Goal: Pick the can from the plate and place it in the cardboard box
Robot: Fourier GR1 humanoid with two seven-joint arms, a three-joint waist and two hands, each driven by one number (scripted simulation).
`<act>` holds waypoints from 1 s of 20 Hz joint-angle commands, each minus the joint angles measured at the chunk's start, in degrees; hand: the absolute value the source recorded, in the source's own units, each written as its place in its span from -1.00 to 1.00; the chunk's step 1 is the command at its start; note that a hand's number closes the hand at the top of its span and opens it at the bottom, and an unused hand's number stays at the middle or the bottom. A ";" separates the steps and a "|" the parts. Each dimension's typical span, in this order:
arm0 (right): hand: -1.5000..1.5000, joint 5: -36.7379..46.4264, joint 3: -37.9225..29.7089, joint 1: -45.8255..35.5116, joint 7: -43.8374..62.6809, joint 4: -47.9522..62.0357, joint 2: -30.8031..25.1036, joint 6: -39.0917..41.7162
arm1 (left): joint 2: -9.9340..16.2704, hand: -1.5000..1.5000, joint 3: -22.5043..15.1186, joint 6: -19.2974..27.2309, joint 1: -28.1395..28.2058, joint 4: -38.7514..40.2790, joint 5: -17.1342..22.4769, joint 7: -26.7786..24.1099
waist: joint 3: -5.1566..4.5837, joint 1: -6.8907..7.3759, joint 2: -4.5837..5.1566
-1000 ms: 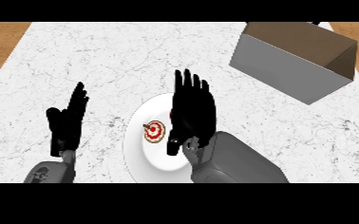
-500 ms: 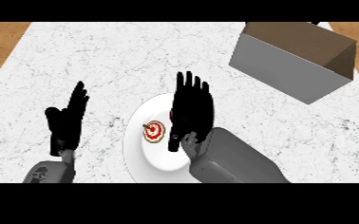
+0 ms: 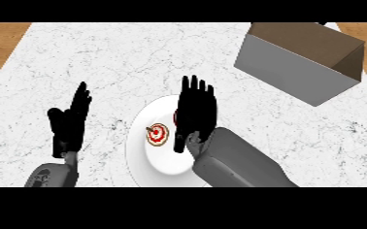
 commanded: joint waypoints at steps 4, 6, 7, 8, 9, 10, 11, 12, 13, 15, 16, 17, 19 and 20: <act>-1.00 -0.04 -0.40 -0.04 7.88 3.92 1.12 -1.29 | 0.51 0.00 0.78 -0.60 -0.12 0.68 -0.56 0.77 | 0.01 -0.25 0.07; -1.00 -1.55 2.51 -0.84 11.25 3.87 1.12 -3.49 | -0.23 0.00 -0.33 -0.33 2.13 -2.97 -0.65 1.47 | 0.02 0.58 -0.03; -1.00 -0.60 0.90 -0.33 6.71 6.36 1.12 -4.00 | -1.00 0.00 0.54 0.16 0.47 -0.83 -0.62 0.41 | 0.01 0.12 0.11; -1.00 -1.07 1.86 -1.28 7.66 7.59 1.12 -6.47 | 0.04 0.00 1.46 -1.76 -0.96 1.13 0.30 0.02 | 0.00 0.33 0.20; -1.00 -0.55 1.11 -0.14 7.75 6.02 1.12 -4.81 | -0.27 0.00 0.52 -0.32 2.32 -2.10 -0.89 0.13 | 0.02 0.22 0.01; -1.00 1.22 -0.55 2.39 6.71 3.64 1.12 -1.99 | -1.02 0.00 0.41 0.32 1.82 -0.99 -1.37 -0.12 | 0.02 -0.59 -0.06; -1.00 -1.85 0.60 -2.93 6.81 9.76 1.12 -5.24 | -0.60 0.00 0.39 -0.69 1.97 -2.27 -0.68 1.04 | 0.02 0.72 0.14; -1.00 0.23 1.05 -0.55 4.59 9.06 1.12 -6.10 | 2.57 0.00 2.87 -3.19 0.82 -3.20 1.09 2.70 | 0.03 0.28 0.08; -1.00 -1.15 1.50 -0.56 6.86 5.99 1.13 -5.23 | -0.04 0.00 1.77 -1.69 2.16 -0.19 -0.44 -0.81 | 0.01 0.03 0.06; -1.00 -0.89 1.15 -0.83 1.78 12.84 1.13 -7.64 | 1.74 0.00 2.89 -2.66 -0.30 -1.43 0.22 2.09 | 0.03 0.21 0.18; -1.00 -1.81 1.02 -3.32 2.57 13.52 1.13 -8.77 | 0.22 0.00 2.38 -2.24 1.31 0.17 -0.40 -0.82 | 0.01 0.43 0.21; 1.00 -2.94 1.51 -3.34 2.02 15.38 1.13 -8.84 | -0.72 0.00 1.85 -2.77 1.39 -0.10 -0.07 -1.74 | 0.01 0.59 0.25; 1.00 -2.74 1.52 -4.78 -3.96 14.15 1.13 -8.28 | -2.51 0.00 3.15 -0.66 -3.12 5.45 -1.45 -2.07 | 0.02 -0.09 0.20; 1.00 -0.88 3.61 -4.10 -2.55 13.07 1.14 -10.83 | 1.12 0.00 2.97 -3.38 -1.43 -1.48 -0.41 3.00 | 0.04 0.19 0.09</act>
